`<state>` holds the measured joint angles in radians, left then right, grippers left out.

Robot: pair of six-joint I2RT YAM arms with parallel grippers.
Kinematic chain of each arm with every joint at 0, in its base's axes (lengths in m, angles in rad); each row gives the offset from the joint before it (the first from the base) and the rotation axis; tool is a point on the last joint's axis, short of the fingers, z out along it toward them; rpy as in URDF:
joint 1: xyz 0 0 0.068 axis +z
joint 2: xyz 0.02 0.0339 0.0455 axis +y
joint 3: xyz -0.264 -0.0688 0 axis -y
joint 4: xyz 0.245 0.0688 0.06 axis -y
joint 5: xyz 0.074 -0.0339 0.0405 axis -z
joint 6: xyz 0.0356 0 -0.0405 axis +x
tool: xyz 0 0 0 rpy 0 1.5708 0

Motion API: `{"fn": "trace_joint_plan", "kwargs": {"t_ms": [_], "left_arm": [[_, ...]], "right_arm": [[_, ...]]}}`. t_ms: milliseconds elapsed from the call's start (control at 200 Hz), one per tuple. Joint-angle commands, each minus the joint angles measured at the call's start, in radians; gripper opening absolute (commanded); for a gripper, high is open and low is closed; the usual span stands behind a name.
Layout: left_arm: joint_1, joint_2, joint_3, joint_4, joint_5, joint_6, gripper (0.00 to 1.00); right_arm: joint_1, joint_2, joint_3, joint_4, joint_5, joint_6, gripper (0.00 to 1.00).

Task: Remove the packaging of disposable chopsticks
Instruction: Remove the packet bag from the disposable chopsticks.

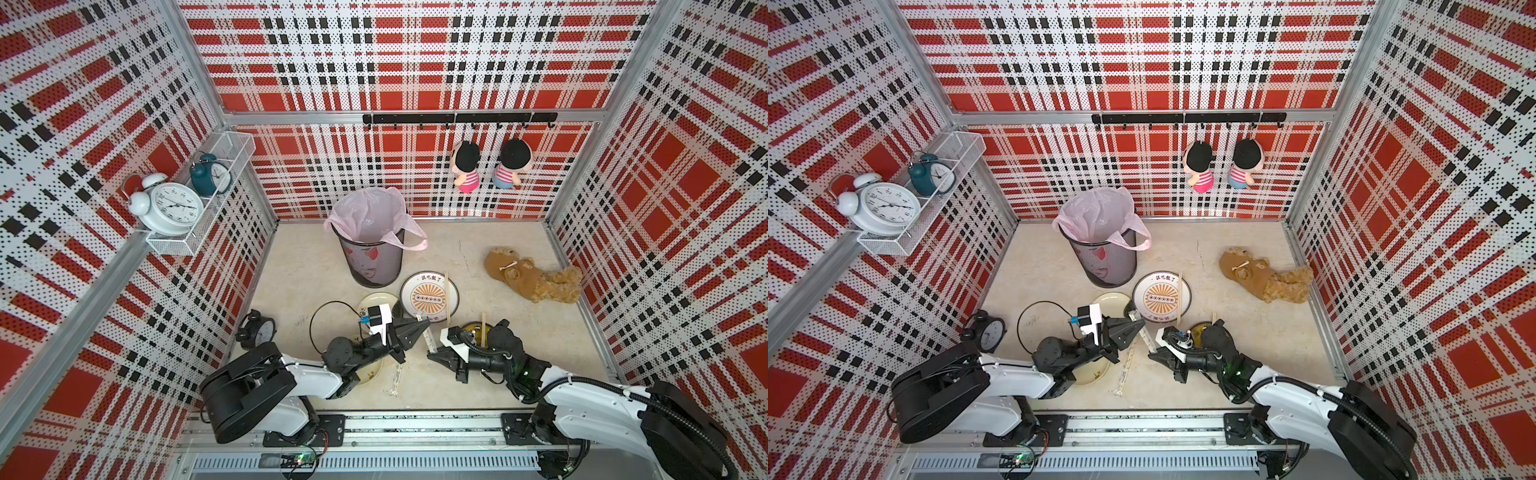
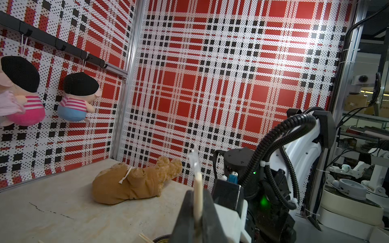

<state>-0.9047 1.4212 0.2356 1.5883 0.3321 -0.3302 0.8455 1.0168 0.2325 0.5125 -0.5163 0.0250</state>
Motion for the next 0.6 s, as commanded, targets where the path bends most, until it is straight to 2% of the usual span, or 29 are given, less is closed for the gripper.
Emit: {"fn": "trace_joint_plan", "kwargs": {"t_ms": [0, 160, 276, 341, 471, 516, 591], "left_arm": [[-0.016, 0.086, -0.074, -0.149, 0.066, 0.037, 0.09], [-0.016, 0.092, -0.079, -0.149, 0.063, 0.040, 0.06], [-0.015, 0.101, -0.079, -0.148, 0.074, 0.040, 0.10], [-0.011, 0.102, -0.089, -0.132, 0.071, 0.036, 0.07], [-0.003, 0.110, -0.097, -0.115, 0.073, 0.028, 0.06], [-0.003, 0.115, -0.096, -0.113, 0.074, 0.026, 0.00], [-0.005, 0.120, -0.100, -0.105, 0.067, 0.026, 0.00]], "right_arm": [[0.003, -0.076, 0.168, 0.420, -0.094, -0.005, 0.00], [0.003, -0.072, 0.173, 0.419, -0.093, -0.006, 0.00], [0.003, -0.078, 0.172, 0.429, -0.093, -0.005, 0.00], [0.003, -0.080, 0.178, 0.427, -0.096, -0.003, 0.00], [0.003, -0.068, 0.192, 0.419, -0.103, -0.003, 0.00], [0.003, -0.062, 0.193, 0.420, -0.105, -0.001, 0.00], [0.003, -0.056, 0.190, 0.429, -0.102, 0.001, 0.00]]}}
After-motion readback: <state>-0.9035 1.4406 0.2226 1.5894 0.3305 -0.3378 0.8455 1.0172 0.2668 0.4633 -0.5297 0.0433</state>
